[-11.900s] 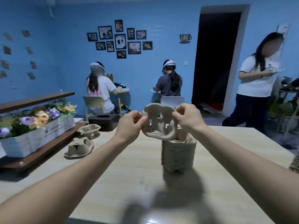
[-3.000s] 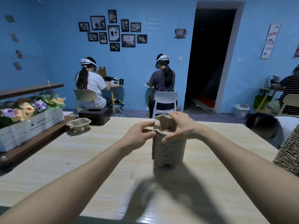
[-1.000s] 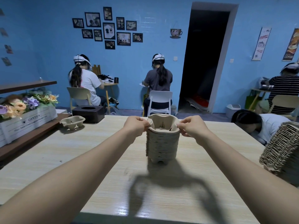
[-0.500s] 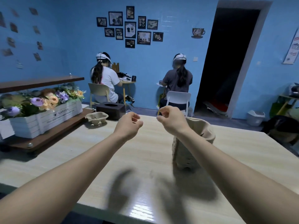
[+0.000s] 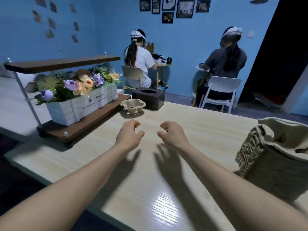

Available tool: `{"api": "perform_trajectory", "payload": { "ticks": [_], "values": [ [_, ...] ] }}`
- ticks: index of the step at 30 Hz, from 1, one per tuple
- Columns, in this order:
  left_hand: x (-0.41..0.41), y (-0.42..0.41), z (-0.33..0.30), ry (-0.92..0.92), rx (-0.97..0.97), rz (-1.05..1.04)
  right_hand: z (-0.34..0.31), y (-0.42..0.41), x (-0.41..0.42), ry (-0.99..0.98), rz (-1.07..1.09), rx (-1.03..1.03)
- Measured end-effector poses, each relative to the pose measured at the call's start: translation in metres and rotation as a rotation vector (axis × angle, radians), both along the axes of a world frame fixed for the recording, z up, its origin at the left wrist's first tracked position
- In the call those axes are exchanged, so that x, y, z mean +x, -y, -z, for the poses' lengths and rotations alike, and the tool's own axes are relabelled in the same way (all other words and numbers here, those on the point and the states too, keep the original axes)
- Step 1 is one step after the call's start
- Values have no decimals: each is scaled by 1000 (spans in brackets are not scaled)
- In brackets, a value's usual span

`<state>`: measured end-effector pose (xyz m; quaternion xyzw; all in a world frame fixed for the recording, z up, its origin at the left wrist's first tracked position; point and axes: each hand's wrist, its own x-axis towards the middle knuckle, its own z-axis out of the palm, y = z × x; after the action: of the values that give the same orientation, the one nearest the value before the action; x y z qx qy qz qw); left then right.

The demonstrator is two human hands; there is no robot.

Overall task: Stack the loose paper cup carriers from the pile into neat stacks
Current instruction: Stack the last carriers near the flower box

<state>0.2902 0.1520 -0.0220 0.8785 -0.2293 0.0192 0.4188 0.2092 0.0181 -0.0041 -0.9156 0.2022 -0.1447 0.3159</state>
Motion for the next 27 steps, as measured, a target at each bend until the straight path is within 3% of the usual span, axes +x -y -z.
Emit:
{"api": "perform_trajectory", "payload": {
  "ticks": [10,17,27],
  "values": [
    [72,24,35,36,14,-129,48,25,55,9,-13,-160],
    [111,47,33,223,87,-239,57,33,64,-13,-57,-294],
    [157,68,35,515,383,-249,61,35,66,27,-58,-273]
  ]
}}
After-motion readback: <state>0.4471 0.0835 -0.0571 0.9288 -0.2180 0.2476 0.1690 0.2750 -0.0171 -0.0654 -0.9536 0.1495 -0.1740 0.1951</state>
